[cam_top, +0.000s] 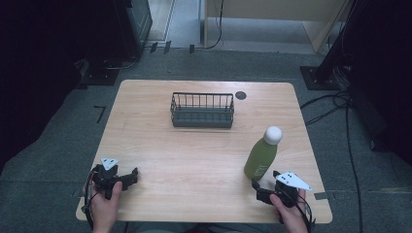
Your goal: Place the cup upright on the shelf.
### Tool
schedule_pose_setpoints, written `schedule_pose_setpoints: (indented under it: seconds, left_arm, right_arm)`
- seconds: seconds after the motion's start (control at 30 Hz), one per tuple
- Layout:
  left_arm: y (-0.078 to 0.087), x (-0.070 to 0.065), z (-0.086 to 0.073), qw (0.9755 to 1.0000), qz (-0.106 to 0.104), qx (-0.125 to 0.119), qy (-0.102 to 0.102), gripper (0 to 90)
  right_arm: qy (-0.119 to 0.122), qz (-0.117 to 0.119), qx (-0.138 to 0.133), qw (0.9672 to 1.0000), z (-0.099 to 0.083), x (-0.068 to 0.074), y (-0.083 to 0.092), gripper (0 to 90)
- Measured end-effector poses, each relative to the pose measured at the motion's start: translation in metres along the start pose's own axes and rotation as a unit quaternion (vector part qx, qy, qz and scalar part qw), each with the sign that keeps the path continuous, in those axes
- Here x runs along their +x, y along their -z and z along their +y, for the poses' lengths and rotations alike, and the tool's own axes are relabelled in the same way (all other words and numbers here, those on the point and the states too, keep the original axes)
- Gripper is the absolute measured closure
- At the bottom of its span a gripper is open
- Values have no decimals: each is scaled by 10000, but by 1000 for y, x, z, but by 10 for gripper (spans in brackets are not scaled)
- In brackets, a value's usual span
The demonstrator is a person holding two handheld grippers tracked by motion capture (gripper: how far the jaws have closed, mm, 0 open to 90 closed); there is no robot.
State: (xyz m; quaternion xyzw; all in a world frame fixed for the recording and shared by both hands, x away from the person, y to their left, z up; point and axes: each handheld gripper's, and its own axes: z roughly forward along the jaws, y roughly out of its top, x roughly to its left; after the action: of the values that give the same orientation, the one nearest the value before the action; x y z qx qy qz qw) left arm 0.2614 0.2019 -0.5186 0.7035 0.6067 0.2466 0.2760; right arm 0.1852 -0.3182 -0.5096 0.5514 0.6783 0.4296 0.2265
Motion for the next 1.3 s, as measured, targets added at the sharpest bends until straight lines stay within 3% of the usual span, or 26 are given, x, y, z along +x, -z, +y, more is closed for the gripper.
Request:
schedule_pose_setpoints:
  seconds: [0.27,0.33,0.43,0.63,0.9,1.0,1.13,1.17,1.3]
  left_arm:
    - [0,0,0,10000,-1,-1,-1,0]
    - [0,0,0,10000,-1,-1,0,0]
    - [0,0,0,10000,0,1,-1,0]
    - [0,0,0,10000,-1,-1,0,0]
    - [0,0,0,10000,-1,-1,1,0]
    - [0,0,0,10000,-2,0,1,0]
    - [0,0,0,10000,-1,-1,1,0]
    - [0,0,0,10000,-1,-1,0,0]
    - [0,0,0,10000,-1,1,0,0]
  right_arm:
    - [-204,57,-309,9993,10,5,-4,113]
    - [-124,-78,-435,9989,14,8,-4,120]
    - [-94,-163,-458,9988,18,9,-5,106]
    - [60,-17,-261,9996,30,18,-7,18]
    - [-163,-132,-629,9978,42,26,-7,0]
    - [-240,-313,-924,9949,49,29,-5,0]
    - [-327,-418,-1086,9927,55,31,-4,8]
    - [-320,-583,-1201,9905,58,33,-3,46]
    - [-331,-781,-1434,9860,60,36,-2,133]
